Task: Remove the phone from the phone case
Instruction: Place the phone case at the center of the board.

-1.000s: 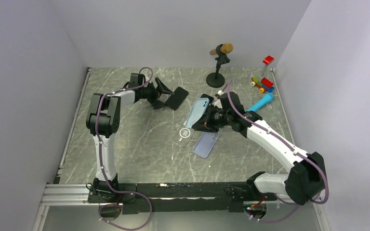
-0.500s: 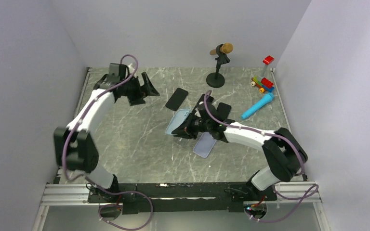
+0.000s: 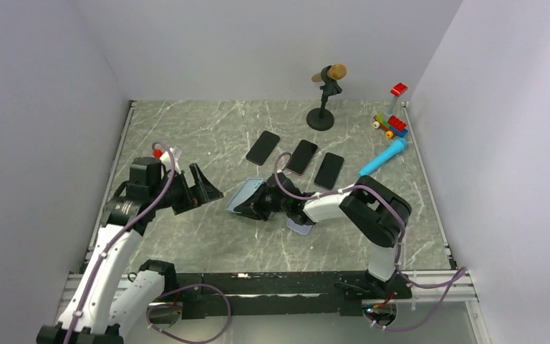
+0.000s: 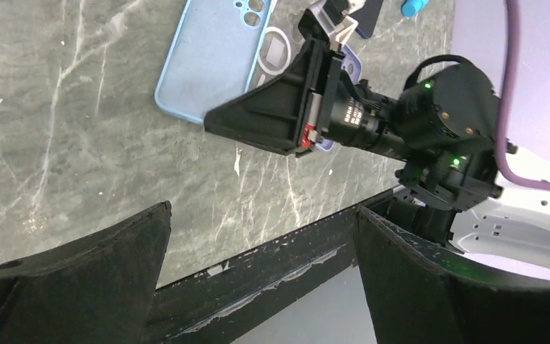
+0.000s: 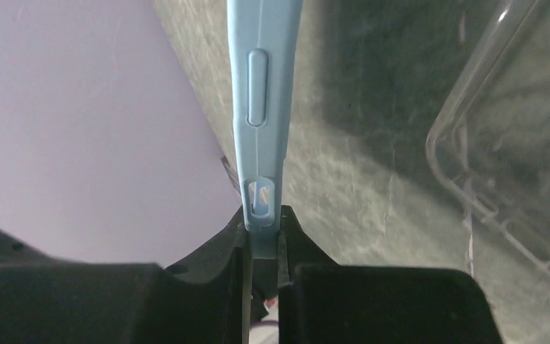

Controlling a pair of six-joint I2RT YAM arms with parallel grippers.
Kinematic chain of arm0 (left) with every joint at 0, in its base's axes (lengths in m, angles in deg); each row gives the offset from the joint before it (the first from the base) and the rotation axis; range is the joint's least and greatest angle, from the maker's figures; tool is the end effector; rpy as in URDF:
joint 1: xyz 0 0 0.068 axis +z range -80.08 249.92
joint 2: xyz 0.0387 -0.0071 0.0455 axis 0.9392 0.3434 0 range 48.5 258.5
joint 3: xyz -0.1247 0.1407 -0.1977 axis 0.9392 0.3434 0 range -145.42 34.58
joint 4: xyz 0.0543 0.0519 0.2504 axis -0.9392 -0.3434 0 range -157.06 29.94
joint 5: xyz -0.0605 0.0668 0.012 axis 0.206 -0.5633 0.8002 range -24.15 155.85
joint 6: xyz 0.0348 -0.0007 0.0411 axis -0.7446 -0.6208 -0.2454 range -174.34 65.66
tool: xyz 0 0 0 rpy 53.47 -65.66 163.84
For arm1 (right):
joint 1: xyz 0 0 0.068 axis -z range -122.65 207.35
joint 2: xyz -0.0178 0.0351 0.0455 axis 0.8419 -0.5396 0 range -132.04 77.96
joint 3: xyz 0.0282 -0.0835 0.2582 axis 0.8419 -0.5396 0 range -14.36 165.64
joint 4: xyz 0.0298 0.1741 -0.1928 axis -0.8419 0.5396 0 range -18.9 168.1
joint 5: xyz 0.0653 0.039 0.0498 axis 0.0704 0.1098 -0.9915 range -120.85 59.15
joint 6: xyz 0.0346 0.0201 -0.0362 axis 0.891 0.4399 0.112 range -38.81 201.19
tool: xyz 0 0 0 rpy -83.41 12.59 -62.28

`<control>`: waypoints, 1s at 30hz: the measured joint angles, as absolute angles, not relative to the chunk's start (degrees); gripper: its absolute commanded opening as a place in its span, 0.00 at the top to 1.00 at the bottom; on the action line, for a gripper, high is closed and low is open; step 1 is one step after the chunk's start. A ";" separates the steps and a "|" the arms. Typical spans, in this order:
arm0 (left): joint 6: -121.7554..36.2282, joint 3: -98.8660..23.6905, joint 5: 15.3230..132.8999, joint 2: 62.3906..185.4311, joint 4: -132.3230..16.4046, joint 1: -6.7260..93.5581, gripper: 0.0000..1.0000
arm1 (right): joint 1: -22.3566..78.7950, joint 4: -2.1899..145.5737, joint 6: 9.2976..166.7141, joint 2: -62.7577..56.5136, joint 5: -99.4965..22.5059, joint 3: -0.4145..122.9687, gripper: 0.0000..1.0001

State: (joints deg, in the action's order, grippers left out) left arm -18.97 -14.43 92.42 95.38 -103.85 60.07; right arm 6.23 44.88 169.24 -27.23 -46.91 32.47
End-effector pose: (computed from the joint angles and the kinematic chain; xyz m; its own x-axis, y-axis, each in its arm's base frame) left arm 0.1561 -0.0432 0.3050 -0.8131 -0.3844 -0.4371 0.0141 0.7377 -0.6750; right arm 0.2185 0.2867 0.1335 -0.9059 0.4067 0.1183 0.3034 0.4282 0.8512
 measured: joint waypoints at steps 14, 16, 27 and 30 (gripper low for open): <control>-20.67 -17.65 91.65 92.49 -110.83 60.07 0.01 | 5.88 37.16 176.78 -36.41 -42.97 34.22 0.93; -20.59 -17.65 92.18 92.69 -110.61 60.07 0.01 | 5.88 37.01 177.04 -37.17 -43.35 35.12 0.82; -20.69 -19.77 93.90 97.10 -110.32 60.07 0.01 | 5.95 45.36 176.54 -35.62 -49.16 39.40 0.20; -20.67 -20.12 94.14 97.10 -110.17 60.07 0.01 | 6.23 52.40 174.31 -32.74 -52.26 39.38 0.17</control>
State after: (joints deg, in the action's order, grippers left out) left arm -20.67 -20.12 94.14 97.10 -110.17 60.07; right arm 6.23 52.40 174.31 -32.74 -52.26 39.38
